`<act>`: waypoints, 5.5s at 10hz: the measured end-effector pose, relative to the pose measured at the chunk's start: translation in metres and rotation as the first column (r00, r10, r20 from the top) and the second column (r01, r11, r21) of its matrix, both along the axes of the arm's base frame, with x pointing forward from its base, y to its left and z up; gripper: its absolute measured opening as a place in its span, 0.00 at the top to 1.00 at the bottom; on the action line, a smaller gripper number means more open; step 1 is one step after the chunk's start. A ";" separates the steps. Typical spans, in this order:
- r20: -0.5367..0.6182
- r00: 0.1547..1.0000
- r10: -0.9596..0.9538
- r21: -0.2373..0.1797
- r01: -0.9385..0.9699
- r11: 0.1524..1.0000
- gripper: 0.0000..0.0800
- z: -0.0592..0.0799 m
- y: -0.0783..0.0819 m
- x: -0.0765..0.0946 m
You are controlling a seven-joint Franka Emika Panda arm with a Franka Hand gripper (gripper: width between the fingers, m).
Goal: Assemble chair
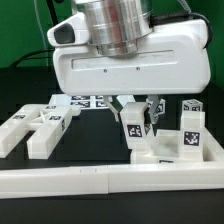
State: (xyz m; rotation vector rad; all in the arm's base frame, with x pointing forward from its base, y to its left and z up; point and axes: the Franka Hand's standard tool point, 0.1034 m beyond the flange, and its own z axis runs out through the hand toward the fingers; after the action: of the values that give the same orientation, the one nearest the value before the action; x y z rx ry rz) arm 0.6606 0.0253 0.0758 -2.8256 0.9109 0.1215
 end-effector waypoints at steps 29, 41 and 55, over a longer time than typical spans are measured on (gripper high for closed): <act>0.135 0.767 0.627 -0.129 -0.614 0.779 0.19 0.011 0.018 0.006; 0.130 0.822 0.554 -0.122 -0.541 0.832 0.64 0.006 0.016 0.004; 0.013 0.871 -0.491 -0.056 0.491 0.869 0.64 0.004 0.011 0.004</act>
Offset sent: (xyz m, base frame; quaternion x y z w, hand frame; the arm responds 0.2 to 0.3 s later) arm 0.0010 0.0166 -0.0096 -0.0242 -0.0073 0.2877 0.9574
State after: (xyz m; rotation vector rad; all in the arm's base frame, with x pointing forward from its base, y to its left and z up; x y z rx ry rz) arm 0.6648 0.0359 0.0800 -2.5374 1.6218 0.0302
